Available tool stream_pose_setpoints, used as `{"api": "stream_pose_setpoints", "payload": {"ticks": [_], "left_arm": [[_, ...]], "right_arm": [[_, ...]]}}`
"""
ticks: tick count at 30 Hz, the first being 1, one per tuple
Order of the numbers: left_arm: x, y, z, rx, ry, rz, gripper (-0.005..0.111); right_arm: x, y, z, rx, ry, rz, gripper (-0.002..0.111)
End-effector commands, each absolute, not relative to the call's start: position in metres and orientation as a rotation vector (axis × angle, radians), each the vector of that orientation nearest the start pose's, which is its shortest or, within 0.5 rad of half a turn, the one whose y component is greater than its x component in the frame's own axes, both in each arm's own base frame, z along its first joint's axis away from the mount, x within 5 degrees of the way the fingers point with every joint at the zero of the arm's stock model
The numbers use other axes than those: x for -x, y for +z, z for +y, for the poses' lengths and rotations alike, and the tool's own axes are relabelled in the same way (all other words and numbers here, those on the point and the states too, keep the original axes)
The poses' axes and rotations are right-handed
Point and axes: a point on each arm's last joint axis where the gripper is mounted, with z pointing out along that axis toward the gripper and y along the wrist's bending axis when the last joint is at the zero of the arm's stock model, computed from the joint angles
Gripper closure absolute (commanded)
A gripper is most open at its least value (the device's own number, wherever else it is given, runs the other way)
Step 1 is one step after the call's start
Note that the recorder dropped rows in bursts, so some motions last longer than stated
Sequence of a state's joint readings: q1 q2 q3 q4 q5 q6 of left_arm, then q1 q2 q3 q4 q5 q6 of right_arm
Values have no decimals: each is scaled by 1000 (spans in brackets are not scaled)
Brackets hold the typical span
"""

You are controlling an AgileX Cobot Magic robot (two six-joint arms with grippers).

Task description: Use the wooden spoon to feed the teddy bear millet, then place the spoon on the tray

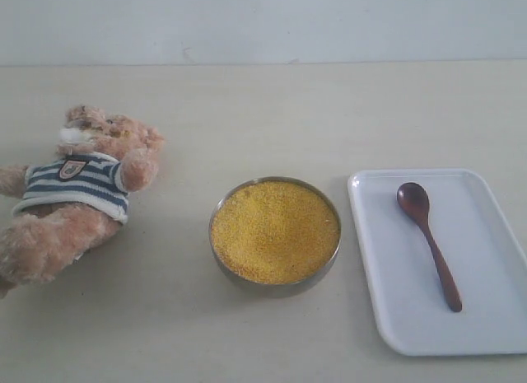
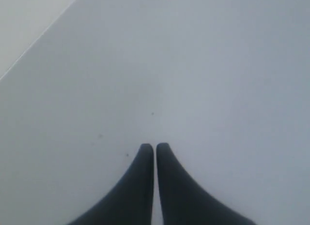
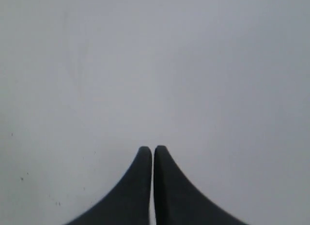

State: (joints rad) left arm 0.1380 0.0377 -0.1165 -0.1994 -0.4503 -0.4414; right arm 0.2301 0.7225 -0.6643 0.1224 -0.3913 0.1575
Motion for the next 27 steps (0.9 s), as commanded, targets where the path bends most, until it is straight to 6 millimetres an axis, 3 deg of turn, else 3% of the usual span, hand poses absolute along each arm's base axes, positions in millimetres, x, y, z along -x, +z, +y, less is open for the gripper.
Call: {"api": "stream_pose_setpoints", "payload": {"ticks": [1, 5, 9, 12, 14, 17, 19, 21, 23, 27], "left_arm": [[-37, 333, 1, 209, -295, 860, 103], [-47, 367, -6, 95, -258, 908, 103], [-80, 379, 5, 235, -237, 1154, 103], [-118, 375, 17, 365, -176, 1409, 103], [-144, 362, 25, 455, -113, 1624, 103], [-172, 341, 28, 422, 42, 2020, 103], [-191, 326, 22, 346, 10, 2275, 99], [-206, 310, 15, 258, -76, 2442, 88], [-224, 296, 6, 215, -228, 2515, 68], [-253, 268, -3, 98, -378, 2568, 18]], "right_arm": [[-194, 403, 45, -4, 362, 1461, 107], [-231, 379, 56, 43, 323, 1731, 107], [-253, 338, 65, 157, 256, 2120, 107], [-256, 312, 67, 290, 199, 2360, 107], [-253, 303, 66, 312, 186, 2447, 107], [-247, 297, 66, 330, 184, 2539, 107], [-242, 296, 66, 329, 203, 2590, 107], [-238, 297, 67, 318, 237, 2610, 107], [-236, 296, 68, 308, 265, 2629, 107], [-233, 295, 68, 311, 271, 2669, 107]]}}
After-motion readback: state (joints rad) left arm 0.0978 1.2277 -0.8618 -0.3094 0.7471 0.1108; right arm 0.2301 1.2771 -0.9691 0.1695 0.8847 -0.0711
